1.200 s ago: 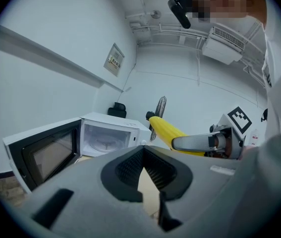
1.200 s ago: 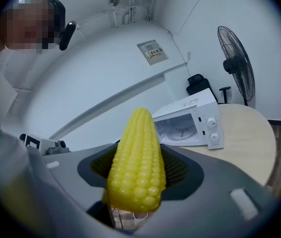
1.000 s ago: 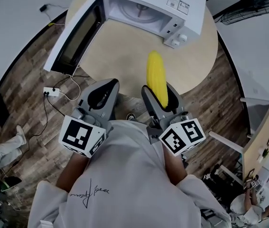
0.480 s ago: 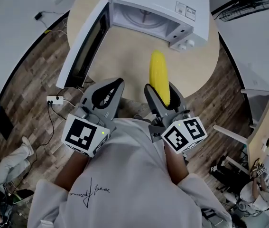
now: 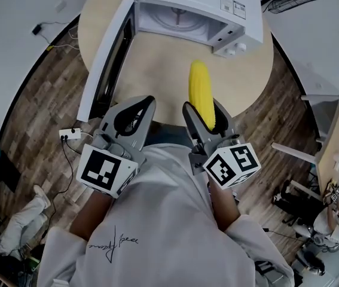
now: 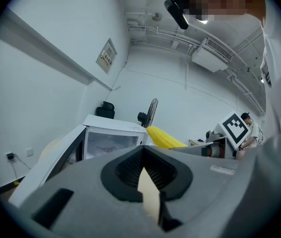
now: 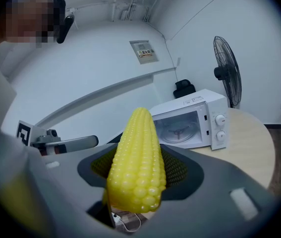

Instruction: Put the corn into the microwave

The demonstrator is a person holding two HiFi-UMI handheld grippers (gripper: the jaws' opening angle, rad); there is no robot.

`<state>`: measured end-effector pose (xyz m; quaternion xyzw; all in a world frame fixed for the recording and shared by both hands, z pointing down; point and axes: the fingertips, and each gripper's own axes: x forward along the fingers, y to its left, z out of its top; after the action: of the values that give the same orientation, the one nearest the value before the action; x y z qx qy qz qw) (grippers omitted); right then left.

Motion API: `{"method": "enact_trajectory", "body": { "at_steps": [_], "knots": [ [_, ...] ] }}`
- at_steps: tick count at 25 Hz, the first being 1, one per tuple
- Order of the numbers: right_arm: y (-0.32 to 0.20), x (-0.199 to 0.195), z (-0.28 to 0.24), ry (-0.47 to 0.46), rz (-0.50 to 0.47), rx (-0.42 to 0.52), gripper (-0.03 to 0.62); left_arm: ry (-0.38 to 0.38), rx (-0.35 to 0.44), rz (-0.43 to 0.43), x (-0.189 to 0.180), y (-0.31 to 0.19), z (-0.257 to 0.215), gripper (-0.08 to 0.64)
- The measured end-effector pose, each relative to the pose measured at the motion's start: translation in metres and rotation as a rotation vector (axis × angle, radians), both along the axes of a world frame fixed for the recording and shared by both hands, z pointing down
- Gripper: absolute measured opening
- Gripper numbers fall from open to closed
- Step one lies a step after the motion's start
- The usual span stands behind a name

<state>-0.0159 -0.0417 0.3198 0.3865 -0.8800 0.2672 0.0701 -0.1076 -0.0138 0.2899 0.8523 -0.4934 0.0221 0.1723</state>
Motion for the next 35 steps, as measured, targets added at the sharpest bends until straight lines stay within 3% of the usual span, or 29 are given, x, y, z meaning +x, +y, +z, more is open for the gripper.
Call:
{"method": "enact_trajectory", "body": {
  "at_steps": [8, 23, 35],
  "knots": [
    [-0.017, 0.002, 0.014, 0.026, 0.026, -0.003, 0.261, 0.005, -0.011, 0.011, 0.000, -0.009, 0.003, -0.012],
    [-0.059, 0.002, 0.039, 0.019, -0.007, -0.046, 0.261, 0.006, -0.048, -0.048, -0.005, -0.036, 0.014, -0.012],
    [-0.090, 0.007, 0.055, 0.001, -0.015, -0.092, 0.261, 0.011, -0.093, -0.008, 0.012, -0.064, 0.025, -0.012]
  ]
}}
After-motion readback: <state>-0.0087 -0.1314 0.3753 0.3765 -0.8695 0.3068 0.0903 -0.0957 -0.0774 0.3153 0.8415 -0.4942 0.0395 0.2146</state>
